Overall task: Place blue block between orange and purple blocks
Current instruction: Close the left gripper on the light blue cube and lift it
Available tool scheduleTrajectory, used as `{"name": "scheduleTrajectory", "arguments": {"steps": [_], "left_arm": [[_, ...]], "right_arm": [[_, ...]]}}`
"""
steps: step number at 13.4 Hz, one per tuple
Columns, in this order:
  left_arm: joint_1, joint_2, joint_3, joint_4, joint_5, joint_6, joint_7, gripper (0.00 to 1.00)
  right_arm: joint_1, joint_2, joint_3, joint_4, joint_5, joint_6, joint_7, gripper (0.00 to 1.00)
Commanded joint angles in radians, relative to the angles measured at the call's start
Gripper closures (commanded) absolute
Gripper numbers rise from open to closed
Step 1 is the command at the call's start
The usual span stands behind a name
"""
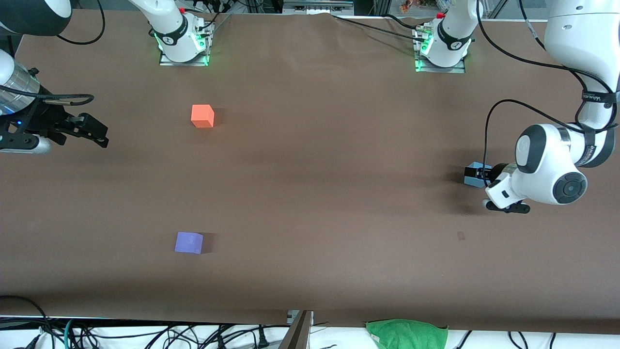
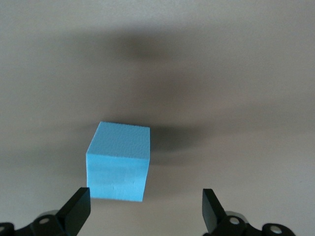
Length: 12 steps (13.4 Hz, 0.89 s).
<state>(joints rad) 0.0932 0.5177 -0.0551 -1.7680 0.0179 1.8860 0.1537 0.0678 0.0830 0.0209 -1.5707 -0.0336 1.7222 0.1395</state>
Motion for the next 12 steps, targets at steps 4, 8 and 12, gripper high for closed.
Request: {"name": "scheduleTrajectory", "arguments": {"steps": [4,8,12], "left_arm": [[0.045,-0.074,0.015,-0.174,-0.012,0.238,0.285,0.0],[0.053,-0.102,0.015,-0.253,-0.006,0.307,0.29,0.0],[0.053,-0.143,0.015,-0.383,-0.006,0.458,0.29,0.0]], "right_arm": [[0.0,0.0,0.001,0.009,0.015,0.002,0.008,0.0],[0.0,-0.002,0.001,0.009,0.015,0.002,0.008,0.0],[0.0,0.0,0.001,0.009,0.017,0.0,0.008,0.0]]}}
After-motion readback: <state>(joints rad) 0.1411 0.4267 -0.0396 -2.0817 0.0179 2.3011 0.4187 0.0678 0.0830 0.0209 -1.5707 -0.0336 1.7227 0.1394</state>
